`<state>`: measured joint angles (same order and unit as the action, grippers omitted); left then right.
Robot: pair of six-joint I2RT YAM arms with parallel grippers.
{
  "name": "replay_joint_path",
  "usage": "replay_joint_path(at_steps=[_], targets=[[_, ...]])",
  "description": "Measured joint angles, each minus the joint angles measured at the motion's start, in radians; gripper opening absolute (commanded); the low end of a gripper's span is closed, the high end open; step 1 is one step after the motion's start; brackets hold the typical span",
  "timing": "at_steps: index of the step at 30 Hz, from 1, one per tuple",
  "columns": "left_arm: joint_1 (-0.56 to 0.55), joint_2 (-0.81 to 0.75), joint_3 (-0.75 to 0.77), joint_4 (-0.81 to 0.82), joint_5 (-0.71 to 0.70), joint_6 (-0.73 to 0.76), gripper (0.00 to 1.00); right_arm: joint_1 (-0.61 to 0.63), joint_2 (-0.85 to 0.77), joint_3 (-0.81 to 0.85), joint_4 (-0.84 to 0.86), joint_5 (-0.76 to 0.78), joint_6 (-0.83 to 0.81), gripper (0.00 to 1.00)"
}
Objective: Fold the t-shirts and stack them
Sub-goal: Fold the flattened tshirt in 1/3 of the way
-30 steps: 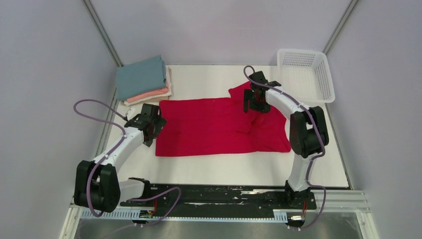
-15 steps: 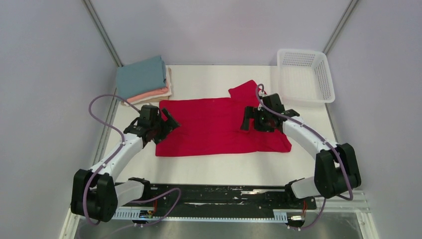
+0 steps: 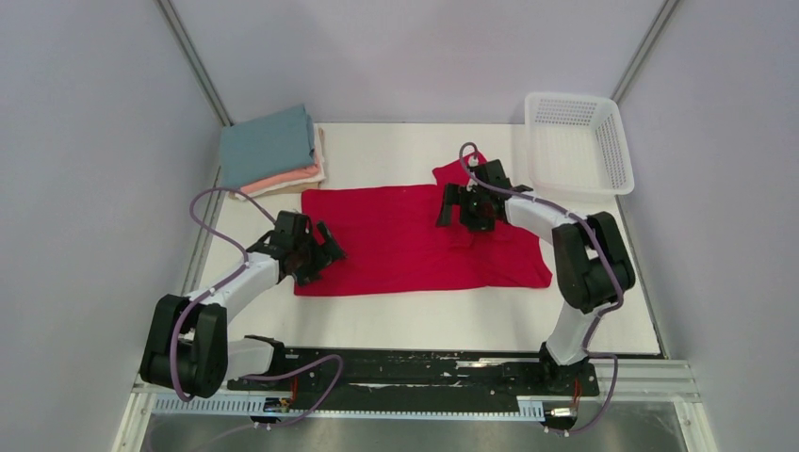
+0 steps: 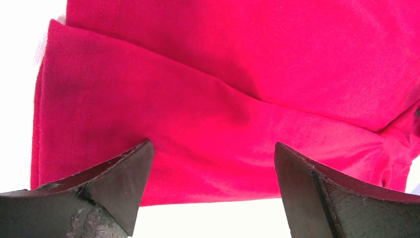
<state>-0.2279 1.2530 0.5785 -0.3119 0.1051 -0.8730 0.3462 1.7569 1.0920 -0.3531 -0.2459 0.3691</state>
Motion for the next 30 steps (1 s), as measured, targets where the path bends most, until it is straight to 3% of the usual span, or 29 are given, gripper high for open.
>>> replay_joint_path(at_steps=[8, 13, 22, 26, 30], targets=[[-0.001, -0.013, 0.0, -0.01, -0.032, 0.01, 1.0, 0.0, 0.217, 0.248, 0.06, -0.017, 0.036, 1.0], [-0.001, -0.048, 0.0, -0.035, -0.053, 0.021, 1.0, 0.0, 0.208, 0.321, 0.064, 0.019, 0.048, 1.0], [-0.001, -0.074, 0.01, -0.051, -0.043, 0.038, 1.0, 0.0, -0.223, -0.111, 0.03, 0.097, 0.058, 1.0], [-0.001, -0.076, 0.016, -0.053, -0.045, 0.043, 1.0, 0.03, -0.199, -0.159, 0.01, 0.074, 0.072, 1.0], [-0.001, -0.076, 0.021, -0.054, -0.045, 0.045, 1.0, 0.079, -0.057, -0.082, 0.005, 0.051, 0.08, 1.0]])
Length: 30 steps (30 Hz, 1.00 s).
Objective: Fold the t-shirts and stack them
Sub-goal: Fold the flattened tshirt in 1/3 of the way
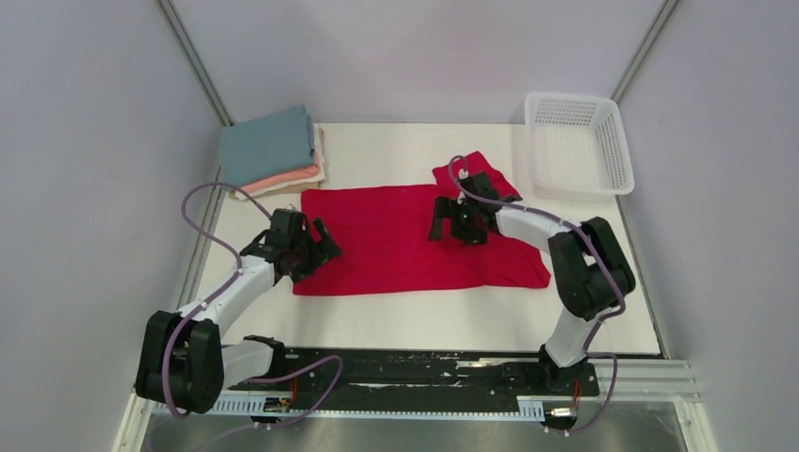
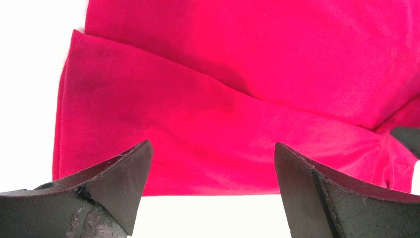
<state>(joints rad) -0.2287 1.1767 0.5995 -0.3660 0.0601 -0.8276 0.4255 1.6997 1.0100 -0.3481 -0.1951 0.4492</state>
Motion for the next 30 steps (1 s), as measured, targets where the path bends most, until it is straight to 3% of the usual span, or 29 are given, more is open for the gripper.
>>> replay_joint_path(at_steps=[6, 10, 16, 22, 30], targets=[[0.0, -0.013, 0.021, -0.019, -0.009, 0.001, 1.0, 0.042, 0.15, 0.249, 0.009, 0.055, 0.016, 1.0], [0.0, -0.011, 0.053, -0.009, -0.006, 0.001, 1.0, 0.053, 0.127, 0.27, 0.02, 0.134, 0.023, 1.0], [0.0, 0.12, 0.141, 0.059, 0.028, 0.002, 1.0, 0.053, 0.049, 0.096, -0.014, 0.253, 0.025, 1.0], [0.0, 0.291, 0.14, 0.121, 0.069, -0.003, 1.0, 0.052, -0.045, -0.068, 0.001, 0.274, 0.045, 1.0], [-0.026, 0.134, -0.038, 0.226, 0.087, -0.05, 1.0, 0.09, -0.361, -0.385, 0.053, 0.226, 0.107, 1.0]])
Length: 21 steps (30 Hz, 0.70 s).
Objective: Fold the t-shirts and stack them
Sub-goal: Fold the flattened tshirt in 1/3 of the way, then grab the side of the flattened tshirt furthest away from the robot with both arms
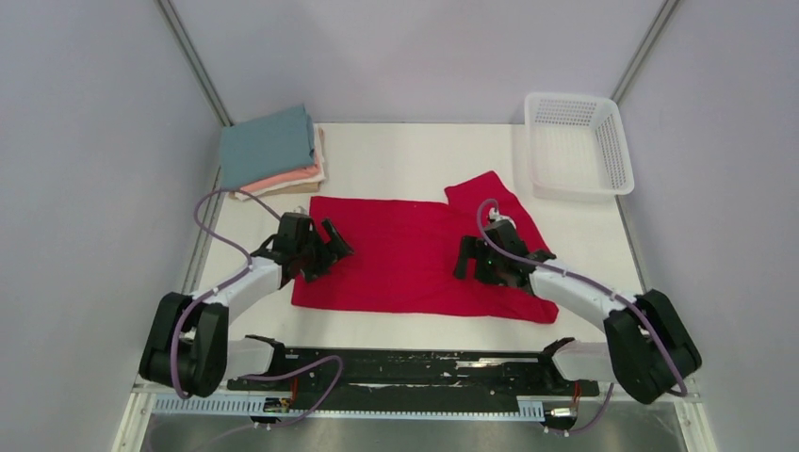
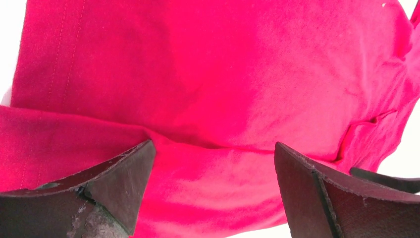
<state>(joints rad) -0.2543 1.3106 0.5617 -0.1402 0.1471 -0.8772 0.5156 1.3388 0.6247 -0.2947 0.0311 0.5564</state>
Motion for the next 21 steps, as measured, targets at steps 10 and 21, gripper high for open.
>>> replay_joint_path(at_steps=[10, 21], targets=[[-0.102, -0.375, -0.153, -0.268, -0.096, -0.106, 1.0, 0.059, -0.32, -0.159, -0.176, -0.084, 0.091, 1.0], [-0.001, -0.128, 0.276, -0.402, -0.229, 0.001, 1.0, -0.069, -0.053, 0.358, -0.206, 0.145, 0.016, 1.0]])
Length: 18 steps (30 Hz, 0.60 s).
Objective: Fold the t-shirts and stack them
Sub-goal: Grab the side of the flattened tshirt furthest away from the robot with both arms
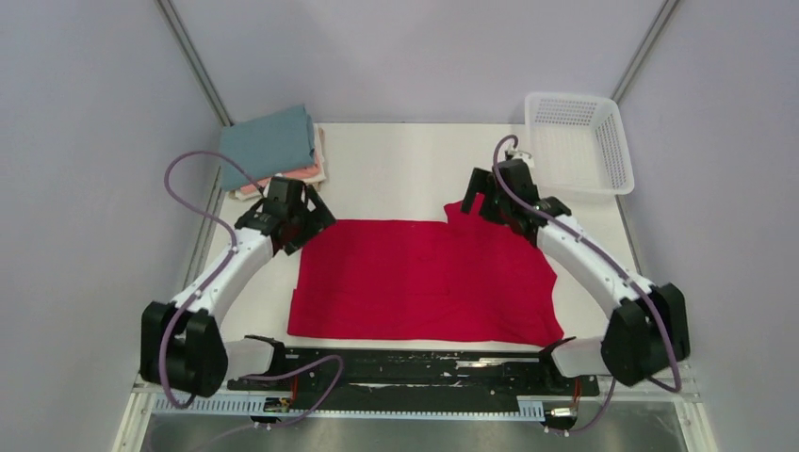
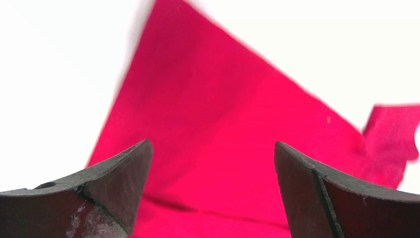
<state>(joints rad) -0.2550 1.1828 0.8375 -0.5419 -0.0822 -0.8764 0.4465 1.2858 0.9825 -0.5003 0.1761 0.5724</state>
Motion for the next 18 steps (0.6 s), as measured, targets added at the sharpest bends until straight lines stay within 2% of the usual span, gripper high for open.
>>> replay_joint_path(at_steps=[6, 10, 14, 18], targets=[[0.106, 0.383, 0.267, 0.003, -0.047, 0.069, 1.0, -0.137, 0.412, 0.308, 0.061, -0.004, -0.117, 1.0], [0.142, 0.602, 0.412, -0.024, -0.07, 0.095, 0.98, -0.187, 0.62, 0.473, 0.063, -0.007, -0.179, 0.99], [0.152, 0.713, 0.479, -0.057, -0.098, 0.105, 0.91, -0.213, 0.774, 0.63, 0.065, 0.007, -0.23, 0.96], [0.152, 0.753, 0.497, -0.088, -0.122, 0.114, 0.82, -0.221, 0.853, 0.686, 0.072, 0.013, -0.256, 0.95]])
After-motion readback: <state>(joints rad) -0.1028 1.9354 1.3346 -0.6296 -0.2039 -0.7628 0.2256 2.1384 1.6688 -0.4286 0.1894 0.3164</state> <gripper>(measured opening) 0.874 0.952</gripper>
